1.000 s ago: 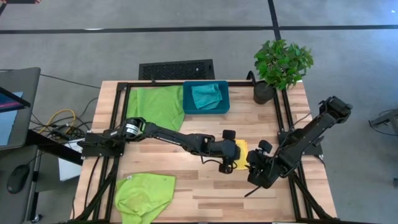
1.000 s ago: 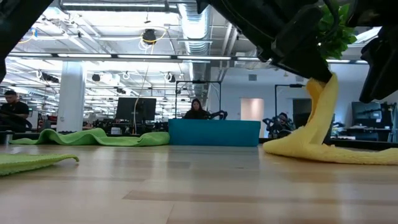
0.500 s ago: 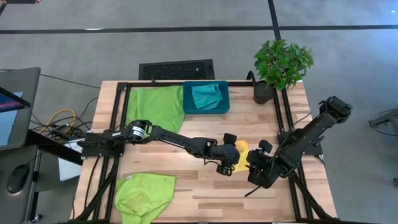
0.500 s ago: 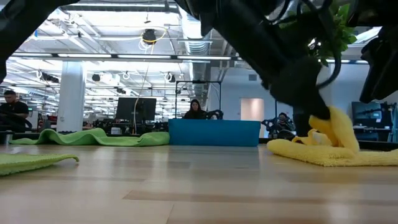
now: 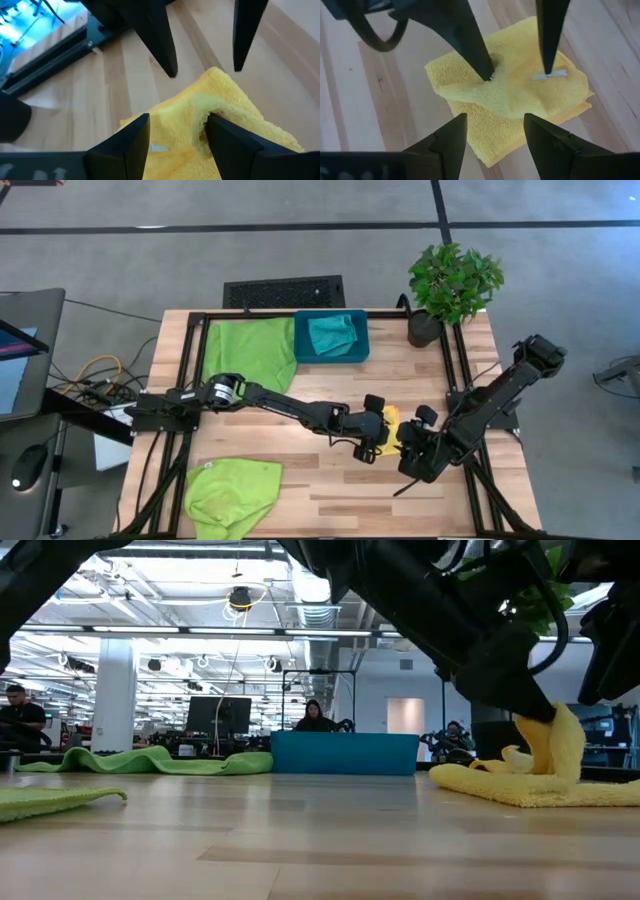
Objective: Fold microfiber towels
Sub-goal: Fold the yellow microfiber cloth
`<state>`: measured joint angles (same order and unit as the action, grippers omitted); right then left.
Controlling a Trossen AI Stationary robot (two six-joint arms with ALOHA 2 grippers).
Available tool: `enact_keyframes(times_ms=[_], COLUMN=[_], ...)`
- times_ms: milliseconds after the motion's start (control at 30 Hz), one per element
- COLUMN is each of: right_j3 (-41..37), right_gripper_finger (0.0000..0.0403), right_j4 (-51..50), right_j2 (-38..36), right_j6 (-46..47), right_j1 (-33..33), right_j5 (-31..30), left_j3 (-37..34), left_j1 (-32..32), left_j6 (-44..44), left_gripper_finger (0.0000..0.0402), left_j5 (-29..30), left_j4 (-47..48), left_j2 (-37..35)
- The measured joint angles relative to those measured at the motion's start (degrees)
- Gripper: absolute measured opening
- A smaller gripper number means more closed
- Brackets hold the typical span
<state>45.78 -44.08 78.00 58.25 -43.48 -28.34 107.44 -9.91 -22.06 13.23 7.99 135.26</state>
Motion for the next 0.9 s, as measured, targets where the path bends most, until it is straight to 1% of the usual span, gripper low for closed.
enact_keyframes(times_ms=[133, 400, 600, 900], right_j3=[0.0, -1.3, -1.3, -1.3], right_gripper_finger=[0.0221, 0.0221, 0.0221, 0.0221], right_j4=[0.1, 0.5, 2.0, 2.0], right_j2=[0.0, 0.0, 0.0, 0.1], right_j6=[0.2, -0.8, -3.7, -3.8], right_j1=[0.1, 3.4, 5.5, 6.1], right_j5=[-1.4, -3.2, -3.1, -1.6], left_j3=[0.0, 0.0, 0.0, 0.0], left_j1=[0.1, 0.2, 0.2, 0.2], left_j6=[1.0, 1.5, 1.5, 1.5], left_gripper_finger=[0.0183, 0.0183, 0.0183, 0.0183], left_j5=[0.9, 0.3, 0.2, 0.9], left_j4=[-0.6, -1.3, -1.4, -1.4], left_j2=[0.6, 0.9, 0.9, 0.9])
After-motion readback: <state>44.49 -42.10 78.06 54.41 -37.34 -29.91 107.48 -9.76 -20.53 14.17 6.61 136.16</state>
